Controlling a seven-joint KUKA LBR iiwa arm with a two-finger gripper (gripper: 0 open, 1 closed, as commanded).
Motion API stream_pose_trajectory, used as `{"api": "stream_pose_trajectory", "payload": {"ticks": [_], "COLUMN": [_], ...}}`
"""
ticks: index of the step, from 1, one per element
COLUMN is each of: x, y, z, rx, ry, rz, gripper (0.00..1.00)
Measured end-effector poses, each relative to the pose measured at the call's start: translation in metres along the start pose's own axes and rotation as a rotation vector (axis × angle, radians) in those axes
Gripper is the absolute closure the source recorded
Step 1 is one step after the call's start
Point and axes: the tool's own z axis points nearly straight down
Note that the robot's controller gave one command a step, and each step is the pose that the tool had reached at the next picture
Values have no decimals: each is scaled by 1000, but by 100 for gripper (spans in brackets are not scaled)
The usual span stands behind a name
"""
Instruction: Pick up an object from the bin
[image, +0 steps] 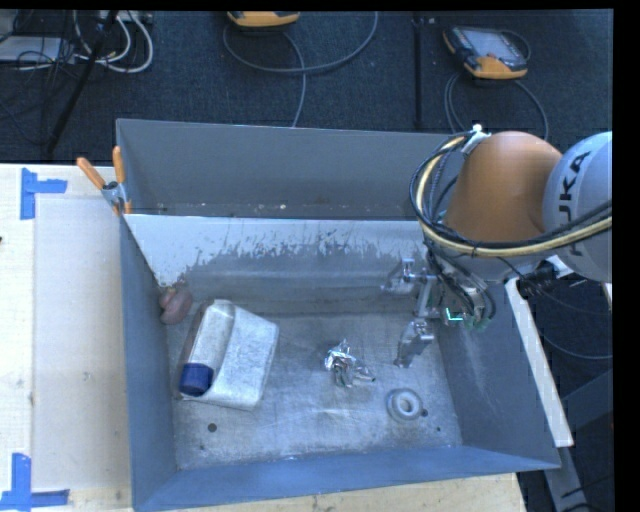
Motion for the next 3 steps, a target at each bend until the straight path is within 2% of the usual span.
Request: {"api": "stream_pose_trajectory", "payload": {"ticks": [1,2,3], "x": [-1,-3,-46], "y": [49,48,71], "z": [108,105,-51], "rx": [2,2,3], "ry": [-9,-12,-19], "rz": [-309,-309,-473], "gripper": [0,100,100]}}
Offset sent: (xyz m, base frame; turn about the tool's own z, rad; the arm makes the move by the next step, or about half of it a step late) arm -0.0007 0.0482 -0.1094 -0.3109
